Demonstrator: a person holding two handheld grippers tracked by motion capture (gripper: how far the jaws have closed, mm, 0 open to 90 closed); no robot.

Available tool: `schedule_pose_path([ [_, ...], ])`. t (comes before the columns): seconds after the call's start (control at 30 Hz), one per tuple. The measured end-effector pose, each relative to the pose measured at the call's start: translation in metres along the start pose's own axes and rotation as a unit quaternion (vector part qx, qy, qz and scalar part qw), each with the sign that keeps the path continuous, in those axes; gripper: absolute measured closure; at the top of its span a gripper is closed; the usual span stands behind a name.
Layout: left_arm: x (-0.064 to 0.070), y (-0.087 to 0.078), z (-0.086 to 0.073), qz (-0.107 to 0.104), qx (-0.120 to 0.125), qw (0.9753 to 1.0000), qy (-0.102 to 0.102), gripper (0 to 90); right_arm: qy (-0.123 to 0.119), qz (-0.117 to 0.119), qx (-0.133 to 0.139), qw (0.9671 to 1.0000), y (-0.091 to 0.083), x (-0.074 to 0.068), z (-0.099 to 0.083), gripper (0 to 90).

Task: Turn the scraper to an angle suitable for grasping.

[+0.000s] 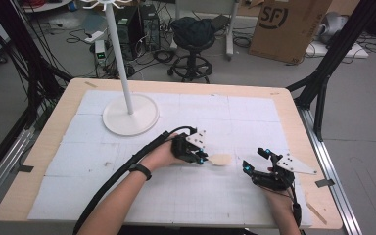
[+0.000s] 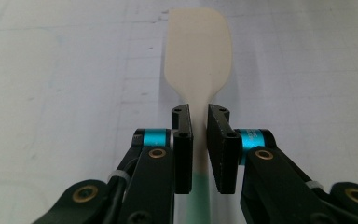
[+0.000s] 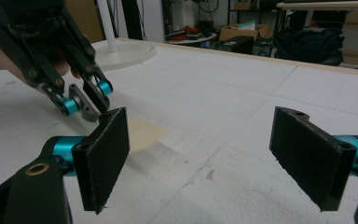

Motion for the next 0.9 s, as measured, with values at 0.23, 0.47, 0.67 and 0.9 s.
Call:
schedule_pose_path([
  [0.23,0.005,0.024,0.006,-0.015,-0.021,0.9996,0.015,79.7,-0.003,0.000,0.002,1.0000,0.000,0.000,0.000,19.2],
  [0.47,0.000,-0.003,0.009,0.013,0.019,0.9990,-0.039,35.6,-0.001,0.000,0.002,1.0000,0.000,0.000,0.000,19.2],
  [0.67,0.005,-0.066,-0.021,0.064,0.113,0.9879,-0.085,24.6,0.003,-0.001,0.000,1.0000,0.000,0.001,0.000,19.2],
  [0.9,0.017,-0.141,-0.100,0.162,0.206,0.9559,-0.133,21.5,0.008,-0.002,-0.008,0.9999,0.002,0.002,0.000,19.2],
])
Point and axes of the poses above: each handheld gripper's, and its own axes: y roughly forward along the jaws, z roughly out of its top, x roughly to its right, the point moved 2 cm from there along y, roughly forward along the jaws, and after that the axes turned 13 degrees about -y, right-handed, at the moved point
